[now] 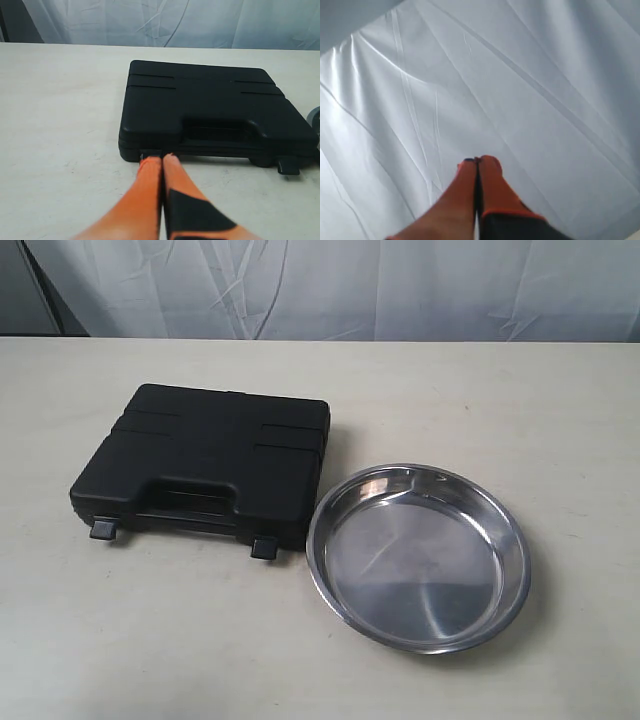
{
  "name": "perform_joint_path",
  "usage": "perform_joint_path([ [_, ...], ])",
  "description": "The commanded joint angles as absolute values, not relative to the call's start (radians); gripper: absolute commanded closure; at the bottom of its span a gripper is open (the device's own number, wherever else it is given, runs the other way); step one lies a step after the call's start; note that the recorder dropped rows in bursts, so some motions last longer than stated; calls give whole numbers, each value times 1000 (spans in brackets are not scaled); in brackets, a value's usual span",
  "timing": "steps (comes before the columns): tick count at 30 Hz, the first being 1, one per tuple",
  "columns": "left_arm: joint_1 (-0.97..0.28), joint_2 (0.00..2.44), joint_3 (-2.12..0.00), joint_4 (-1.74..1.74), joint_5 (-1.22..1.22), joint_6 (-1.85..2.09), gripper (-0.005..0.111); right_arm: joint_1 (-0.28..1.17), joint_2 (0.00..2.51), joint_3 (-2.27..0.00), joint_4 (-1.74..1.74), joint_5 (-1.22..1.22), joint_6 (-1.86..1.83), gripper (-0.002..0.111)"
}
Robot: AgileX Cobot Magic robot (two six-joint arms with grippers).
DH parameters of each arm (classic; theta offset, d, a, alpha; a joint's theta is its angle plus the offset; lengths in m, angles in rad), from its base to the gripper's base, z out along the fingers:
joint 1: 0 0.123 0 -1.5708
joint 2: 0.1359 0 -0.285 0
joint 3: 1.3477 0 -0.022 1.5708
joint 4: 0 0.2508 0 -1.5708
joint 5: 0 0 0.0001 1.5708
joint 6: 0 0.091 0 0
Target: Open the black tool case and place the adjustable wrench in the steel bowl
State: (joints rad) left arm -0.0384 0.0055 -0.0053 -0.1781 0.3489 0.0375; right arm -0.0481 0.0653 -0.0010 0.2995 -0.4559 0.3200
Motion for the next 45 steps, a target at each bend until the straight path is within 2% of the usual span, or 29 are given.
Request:
perform_joint_path([
  [1,-43,0,0,-179,337,33,107,-45,60,0,317,-487,422,109],
  [6,-43,0,0,-179,337,33,107,-45,60,0,308,-482,599,109],
  [9,-43,0,0,-179,337,33,107,-45,65,0,177,-464,753,109],
  [13,-43,0,0,-179,337,33,107,-45,109,-118,-246,-349,937,109],
  [16,-43,0,0,-179,337,33,107,-43,228,-296,-628,-195,1089,109],
  [18,-43,0,0,-179,337,33,107,-29,354,-425,-910,-175,1165,109],
  [22,-43,0,0,-179,337,33,107,-9,622,-657,-1297,-299,1290,109],
  [27,-43,0,0,-179,340,33,107,-9,1000,-969,-1744,-649,1633,109],
  [31,-43,0,0,-177,337,33,107,6,1258,-1172,-1744,-762,1665,109],
  [34,-43,0,0,-177,337,33,107,65,1415,-1295,-1744,-494,1590,109],
  [40,-43,0,0,-177,337,33,107,164,1653,-1473,-1744,528,1212,109],
  [42,-43,0,0,-177,337,33,107,175,1700,-1511,-1583,757,1009,109],
  [45,-43,0,0,-177,337,33,107,175,1741,-1560,-1124,988,659,109],
])
